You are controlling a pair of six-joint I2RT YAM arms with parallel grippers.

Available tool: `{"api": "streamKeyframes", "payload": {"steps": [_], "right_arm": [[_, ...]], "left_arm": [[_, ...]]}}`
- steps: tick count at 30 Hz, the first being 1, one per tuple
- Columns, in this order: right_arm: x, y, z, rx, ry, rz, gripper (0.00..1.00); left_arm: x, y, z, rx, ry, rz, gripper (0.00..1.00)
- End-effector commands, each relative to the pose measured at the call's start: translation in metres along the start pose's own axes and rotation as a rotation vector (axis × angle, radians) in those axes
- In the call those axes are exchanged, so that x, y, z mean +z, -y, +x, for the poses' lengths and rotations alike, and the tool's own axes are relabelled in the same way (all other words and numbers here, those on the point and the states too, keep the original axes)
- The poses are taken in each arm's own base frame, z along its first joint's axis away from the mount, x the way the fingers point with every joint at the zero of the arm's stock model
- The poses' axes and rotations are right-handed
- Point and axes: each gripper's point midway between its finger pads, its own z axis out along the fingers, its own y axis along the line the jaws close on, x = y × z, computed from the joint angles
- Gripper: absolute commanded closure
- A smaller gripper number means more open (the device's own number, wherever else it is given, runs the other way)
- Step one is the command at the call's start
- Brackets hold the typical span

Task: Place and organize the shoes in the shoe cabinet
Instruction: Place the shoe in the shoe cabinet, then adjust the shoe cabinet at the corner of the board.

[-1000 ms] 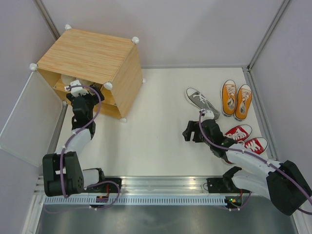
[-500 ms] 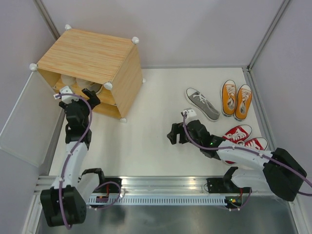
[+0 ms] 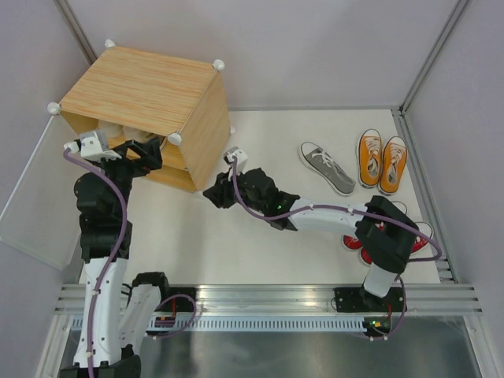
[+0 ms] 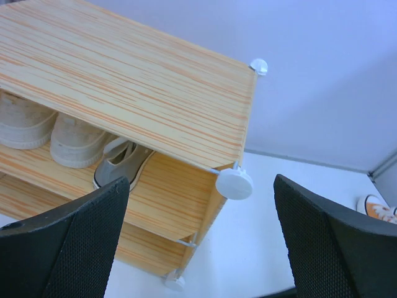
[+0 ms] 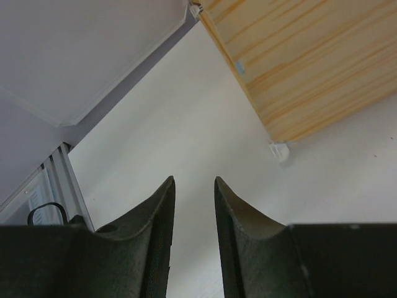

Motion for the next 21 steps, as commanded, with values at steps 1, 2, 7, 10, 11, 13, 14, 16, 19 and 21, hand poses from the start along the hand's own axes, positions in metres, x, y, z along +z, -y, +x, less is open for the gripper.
{"api": "streamKeyframes", "payload": {"steps": [1, 2, 7, 10, 11, 13, 14, 16, 19, 21], "right_arm": [[0.029, -0.038, -0.03, 0.02, 0.057, -0.152, 0.63], [0.041, -0.036, -0.018, 0.023, 0.03, -0.156, 0.63], [0.079, -0.056, -0.039, 0.031, 0.033, -0.224, 0.62], [0.099, -0.044, -0.041, 0.049, 0.045, -0.187, 0.62], [0.102, -0.038, -0.045, 0.081, 0.059, -0.169, 0.62], [0.108, -0.017, -0.056, 0.117, 0.106, -0.115, 0.62], [0.11, -0.009, -0.06, 0.135, 0.122, -0.097, 0.62], [0.113, 0.018, -0.069, 0.16, 0.157, -0.04, 0.62], [0.115, 0.051, -0.083, 0.211, 0.186, -0.001, 0.63], [0.115, 0.062, -0.093, 0.221, 0.199, 0.005, 0.63]], "left_arm": [[-0.008, 0.015, 0.026, 0.063, -0.127, 0.102, 0.0], [-0.009, 0.013, 0.034, 0.063, -0.134, 0.099, 0.0], [-0.018, 0.011, 0.042, 0.128, -0.123, 0.084, 0.0], [-0.021, 0.006, 0.047, 0.2, -0.116, 0.063, 0.0], [-0.023, 0.005, 0.049, 0.205, -0.113, 0.059, 0.0], [-0.031, 0.009, 0.035, 0.194, -0.059, 0.07, 0.0], [-0.034, 0.009, 0.036, 0.192, -0.05, 0.074, 0.0], [-0.04, 0.005, 0.028, 0.186, -0.016, 0.043, 0.0], [-0.042, 0.002, 0.028, 0.195, -0.017, 0.023, 0.0], [-0.043, 0.004, 0.027, 0.194, -0.013, 0.03, 0.0]]}}
